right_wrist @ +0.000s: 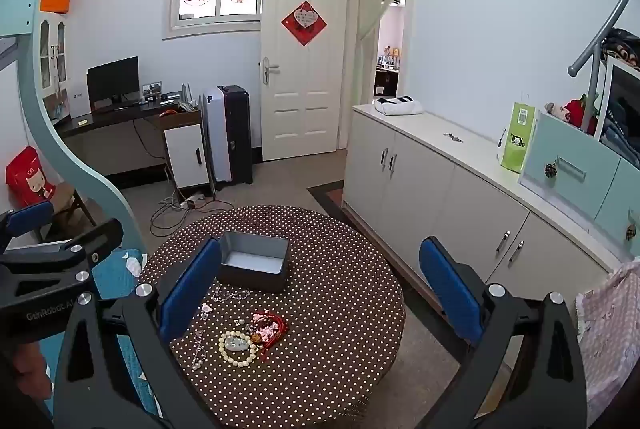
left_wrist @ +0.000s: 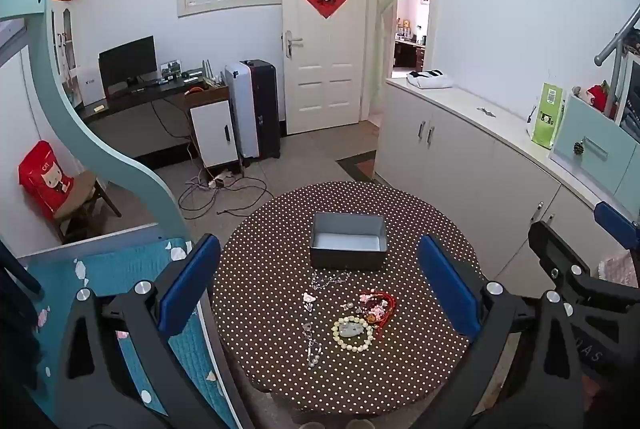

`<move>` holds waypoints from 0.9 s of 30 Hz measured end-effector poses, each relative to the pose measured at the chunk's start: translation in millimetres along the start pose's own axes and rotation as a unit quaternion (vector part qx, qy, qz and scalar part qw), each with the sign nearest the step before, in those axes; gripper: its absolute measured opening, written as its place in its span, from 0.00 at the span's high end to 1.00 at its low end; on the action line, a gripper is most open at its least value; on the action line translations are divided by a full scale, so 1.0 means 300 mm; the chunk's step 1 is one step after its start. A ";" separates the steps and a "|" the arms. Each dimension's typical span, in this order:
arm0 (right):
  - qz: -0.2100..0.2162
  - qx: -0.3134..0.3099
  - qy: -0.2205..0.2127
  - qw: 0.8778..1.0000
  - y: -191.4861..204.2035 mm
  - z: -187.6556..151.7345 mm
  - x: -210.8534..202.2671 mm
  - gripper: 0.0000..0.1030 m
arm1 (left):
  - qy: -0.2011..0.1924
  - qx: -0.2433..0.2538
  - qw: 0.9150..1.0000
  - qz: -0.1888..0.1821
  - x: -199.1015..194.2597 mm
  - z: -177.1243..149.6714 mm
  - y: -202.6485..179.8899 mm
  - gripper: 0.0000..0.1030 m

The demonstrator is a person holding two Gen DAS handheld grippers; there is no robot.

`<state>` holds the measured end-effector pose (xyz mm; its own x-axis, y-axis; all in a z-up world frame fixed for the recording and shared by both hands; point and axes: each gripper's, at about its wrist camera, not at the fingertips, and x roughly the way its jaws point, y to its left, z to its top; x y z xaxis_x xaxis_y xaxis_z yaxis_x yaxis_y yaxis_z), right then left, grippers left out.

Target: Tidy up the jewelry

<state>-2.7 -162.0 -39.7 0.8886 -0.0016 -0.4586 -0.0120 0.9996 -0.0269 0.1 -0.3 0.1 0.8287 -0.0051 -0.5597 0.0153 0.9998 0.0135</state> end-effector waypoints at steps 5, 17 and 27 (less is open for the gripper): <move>0.001 -0.001 -0.001 1.000 -0.002 0.000 -0.001 0.07 | -0.003 0.000 1.000 0.002 -0.009 0.002 -0.017 0.05; 0.008 -0.002 0.001 1.000 0.014 -0.016 0.023 0.07 | -0.001 -0.005 1.000 -0.002 0.001 0.002 0.018 0.05; 0.010 -0.001 0.004 1.000 0.021 -0.007 0.024 0.07 | -0.001 -0.005 1.000 -0.002 0.003 0.003 0.019 0.05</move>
<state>2.8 -155.9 -45.1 0.8843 0.0172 -0.4667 -0.0300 0.9993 -0.0200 1.5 5.3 0.3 0.8296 -0.0100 -0.5583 0.0134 0.9999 0.0020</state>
